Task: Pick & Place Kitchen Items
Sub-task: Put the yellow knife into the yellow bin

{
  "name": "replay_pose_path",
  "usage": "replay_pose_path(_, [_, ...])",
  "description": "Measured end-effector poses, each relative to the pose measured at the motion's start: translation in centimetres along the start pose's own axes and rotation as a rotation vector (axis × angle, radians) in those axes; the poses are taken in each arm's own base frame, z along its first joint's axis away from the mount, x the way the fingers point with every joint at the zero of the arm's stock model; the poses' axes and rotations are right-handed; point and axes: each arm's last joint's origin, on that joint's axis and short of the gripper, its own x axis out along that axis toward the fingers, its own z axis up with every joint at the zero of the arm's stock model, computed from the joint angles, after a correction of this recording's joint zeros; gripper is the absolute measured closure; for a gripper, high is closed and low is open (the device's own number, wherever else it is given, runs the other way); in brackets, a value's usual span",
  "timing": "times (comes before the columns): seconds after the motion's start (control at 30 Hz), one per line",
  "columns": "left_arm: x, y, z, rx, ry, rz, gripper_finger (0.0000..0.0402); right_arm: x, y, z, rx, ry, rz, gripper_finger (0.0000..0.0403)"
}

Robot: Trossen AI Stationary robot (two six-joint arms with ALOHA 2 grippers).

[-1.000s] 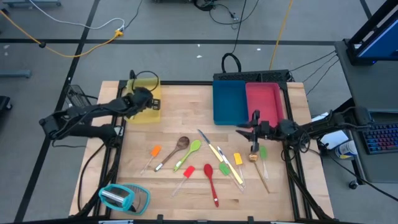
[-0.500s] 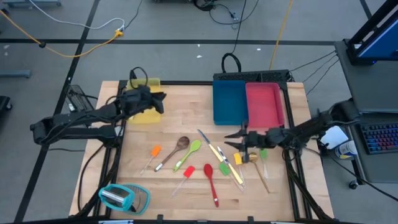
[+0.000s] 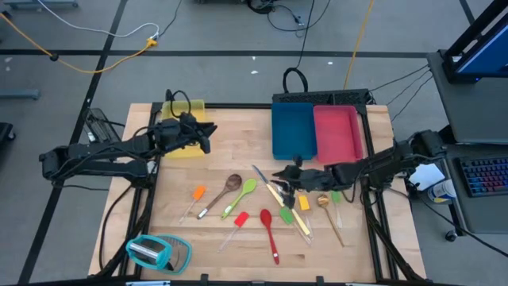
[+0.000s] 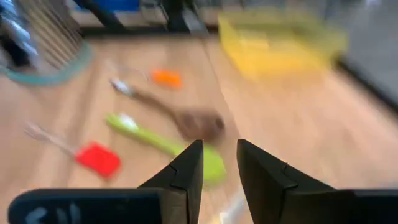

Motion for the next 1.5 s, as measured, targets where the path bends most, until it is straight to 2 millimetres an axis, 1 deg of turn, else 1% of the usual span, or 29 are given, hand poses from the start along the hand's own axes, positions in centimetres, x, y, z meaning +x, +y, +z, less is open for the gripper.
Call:
replay_pose_path(0.17, [0.0,0.1,0.0,0.044,-0.009,0.035,0.0309,1.3,-1.1,-2.2,0.134,0.212,-0.075,0.0312])
replay_pose_path(0.27, [0.0,0.2,0.1,0.045,-0.017,0.062,0.0309,2.6,-1.1,-3.1,0.182,0.264,-0.004,0.0312])
replay_pose_path(0.4, [0.0,0.3,0.1,0.050,-0.022,0.081,0.0309,4.3,-1.1,-4.2,0.194,0.311,0.086,0.0312])
replay_pose_path(0.5, [0.0,0.3,0.1,0.050,-0.022,0.083,0.0309,5.0,-1.1,-4.9,0.196,0.339,0.119,0.0312])
replay_pose_path(0.63, [0.0,0.3,0.0,0.050,-0.020,0.084,0.0309,5.2,-1.0,-5.0,0.176,0.337,0.129,0.0302])
replay_pose_path(0.77, [0.0,0.3,0.1,0.053,-0.021,0.085,0.0309,4.9,-1.1,-4.3,0.126,0.296,0.127,0.0278])
replay_pose_path(0.93, [0.0,0.4,0.1,0.078,-0.027,0.090,0.0309,4.8,-1.0,-4.0,0.088,0.263,0.129,0.0250])
replay_pose_path(1.07, [0.0,0.4,0.1,0.076,-0.020,0.091,0.0309,4.9,-1.1,-4.0,0.084,0.259,0.126,0.0241])
replay_pose_path(1.27, [0.3,0.4,-0.2,0.069,-0.001,0.095,0.0309,5.1,-2.3,-3.6,0.115,0.241,0.092,0.0240])
replay_pose_path(1.43, [0.9,0.4,-0.8,0.040,0.035,0.102,0.0309,5.4,-3.3,-3.5,0.225,0.251,0.056,0.0239])
replay_pose_path(1.5, [1.2,0.4,-1.1,0.039,0.054,0.104,0.0309,5.3,-3.3,-3.6,0.271,0.276,0.088,0.0239])
